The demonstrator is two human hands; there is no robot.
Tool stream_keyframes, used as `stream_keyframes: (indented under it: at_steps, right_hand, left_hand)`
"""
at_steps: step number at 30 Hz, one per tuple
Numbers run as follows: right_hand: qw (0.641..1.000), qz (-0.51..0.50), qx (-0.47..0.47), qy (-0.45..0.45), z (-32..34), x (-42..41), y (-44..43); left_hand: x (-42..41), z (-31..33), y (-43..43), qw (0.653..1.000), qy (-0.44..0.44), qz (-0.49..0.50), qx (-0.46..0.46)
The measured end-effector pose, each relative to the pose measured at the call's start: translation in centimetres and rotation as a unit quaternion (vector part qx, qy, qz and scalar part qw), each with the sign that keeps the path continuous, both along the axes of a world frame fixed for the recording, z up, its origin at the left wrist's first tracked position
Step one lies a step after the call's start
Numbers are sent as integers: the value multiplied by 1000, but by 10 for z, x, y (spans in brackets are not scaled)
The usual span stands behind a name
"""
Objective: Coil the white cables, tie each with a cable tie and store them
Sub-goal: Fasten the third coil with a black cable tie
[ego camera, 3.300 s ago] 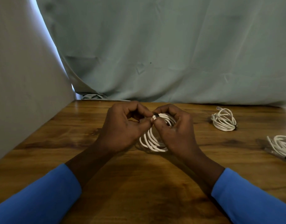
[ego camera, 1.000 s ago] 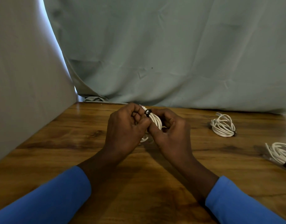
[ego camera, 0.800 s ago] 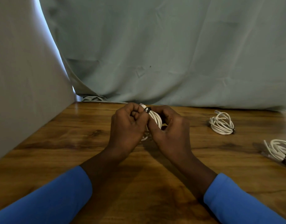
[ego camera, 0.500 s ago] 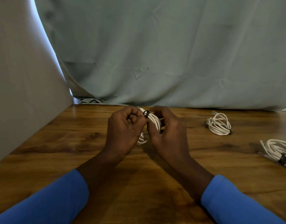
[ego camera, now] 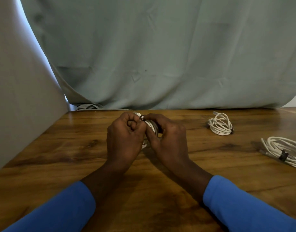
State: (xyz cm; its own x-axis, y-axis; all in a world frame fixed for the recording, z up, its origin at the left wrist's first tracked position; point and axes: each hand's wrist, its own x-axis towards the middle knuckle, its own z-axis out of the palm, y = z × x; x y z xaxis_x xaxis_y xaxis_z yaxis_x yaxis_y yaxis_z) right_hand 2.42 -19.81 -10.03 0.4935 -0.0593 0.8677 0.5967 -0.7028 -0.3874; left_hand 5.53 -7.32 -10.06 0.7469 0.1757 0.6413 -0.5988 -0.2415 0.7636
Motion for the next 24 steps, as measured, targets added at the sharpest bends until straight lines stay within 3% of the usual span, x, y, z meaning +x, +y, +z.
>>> stream_keyframes:
  at_steps: [6, 10, 16, 24]
  right_hand:
    - [1000, 9, 16, 25, -5, 6, 4]
    - [999, 8, 22, 38, -5, 7, 0]
    - [998, 16, 23, 53, -3, 6, -6]
    - [986, -113, -113, 48, 0, 6, -9]
  left_hand:
    - [1, -1, -3, 999, 32, 2, 4]
    - [7, -4, -1, 998, 24, -55, 6]
    - [9, -3, 0, 989, 39, -129, -64]
    - [17, -9, 6, 989, 30, -141, -26]
